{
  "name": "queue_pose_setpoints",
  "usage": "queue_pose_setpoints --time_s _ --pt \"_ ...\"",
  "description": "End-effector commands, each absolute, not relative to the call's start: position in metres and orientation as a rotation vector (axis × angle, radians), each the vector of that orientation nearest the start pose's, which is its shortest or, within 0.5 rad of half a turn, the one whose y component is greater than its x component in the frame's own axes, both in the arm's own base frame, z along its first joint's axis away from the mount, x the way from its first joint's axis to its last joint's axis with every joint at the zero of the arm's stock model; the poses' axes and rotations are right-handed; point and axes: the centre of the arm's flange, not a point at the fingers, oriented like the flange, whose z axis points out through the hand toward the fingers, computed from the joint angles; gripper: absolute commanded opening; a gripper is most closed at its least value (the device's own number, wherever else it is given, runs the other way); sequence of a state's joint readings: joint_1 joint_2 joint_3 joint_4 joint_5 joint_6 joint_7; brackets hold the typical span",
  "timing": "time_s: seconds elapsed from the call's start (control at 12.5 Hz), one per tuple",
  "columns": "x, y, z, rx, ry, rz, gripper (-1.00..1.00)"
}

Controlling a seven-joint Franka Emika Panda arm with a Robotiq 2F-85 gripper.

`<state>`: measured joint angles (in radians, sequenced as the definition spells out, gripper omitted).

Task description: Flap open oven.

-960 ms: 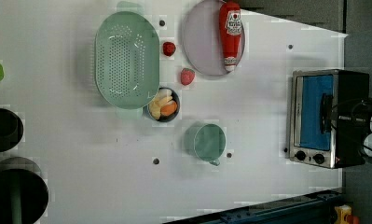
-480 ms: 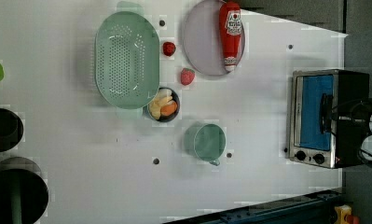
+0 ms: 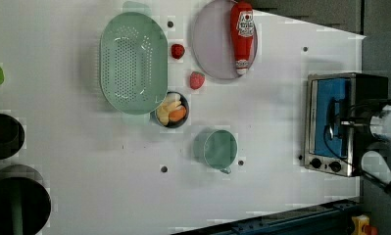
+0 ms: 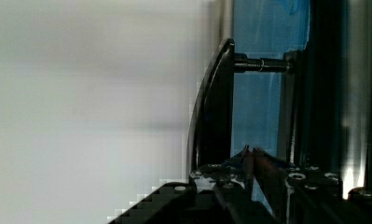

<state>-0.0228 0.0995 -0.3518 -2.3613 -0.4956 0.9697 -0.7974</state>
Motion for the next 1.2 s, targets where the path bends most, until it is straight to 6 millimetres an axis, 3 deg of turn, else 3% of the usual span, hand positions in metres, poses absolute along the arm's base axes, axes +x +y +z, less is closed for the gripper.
queue_pose_setpoints --time_s 0.08,0.64,0.88,1.04,1.2 --pt "0.488 -0.126 0.265 -3.519 -0.047 0.032 -0.65" --pt "0.493 -0.049 0.180 -3.692 -0.029 0.096 -0.65" --pt "0.496 -0.028 0.147 -3.751 0.065 0.108 -0.65" --pt "0.499 -0.020 0.134 -3.748 0.065 0.100 -0.65" --pt "0.505 -0.018 0.142 -3.751 0.074 0.067 -0.65"
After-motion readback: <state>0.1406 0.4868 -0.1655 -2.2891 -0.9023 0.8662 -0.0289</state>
